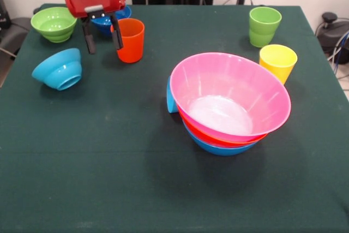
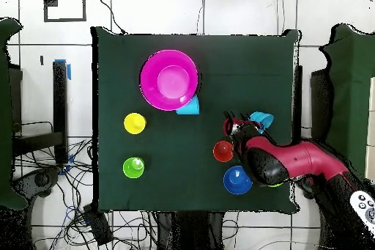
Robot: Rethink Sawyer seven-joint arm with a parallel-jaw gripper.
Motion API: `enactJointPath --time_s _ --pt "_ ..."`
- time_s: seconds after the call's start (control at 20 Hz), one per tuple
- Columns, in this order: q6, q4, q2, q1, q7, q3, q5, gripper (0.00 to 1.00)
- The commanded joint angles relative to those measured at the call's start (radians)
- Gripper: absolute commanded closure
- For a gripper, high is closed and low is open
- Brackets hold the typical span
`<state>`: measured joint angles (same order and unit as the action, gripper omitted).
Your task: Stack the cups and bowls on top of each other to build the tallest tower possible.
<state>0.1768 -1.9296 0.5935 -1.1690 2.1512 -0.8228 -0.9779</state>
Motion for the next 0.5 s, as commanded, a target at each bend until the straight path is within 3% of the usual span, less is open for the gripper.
enactJointPath --time_s 0.05,0.25,0.5 --pt "0.091 -0.132 0.093 -0.006 -0.149 -0.052 0.007 0.0" --pt "0.083 -0.204 0.156 -0.033 -0.112 -0.081 0.051 0.0" --pt "0.062 -0.225 0.172 -0.04 -0.097 -0.082 0.042 0.0"
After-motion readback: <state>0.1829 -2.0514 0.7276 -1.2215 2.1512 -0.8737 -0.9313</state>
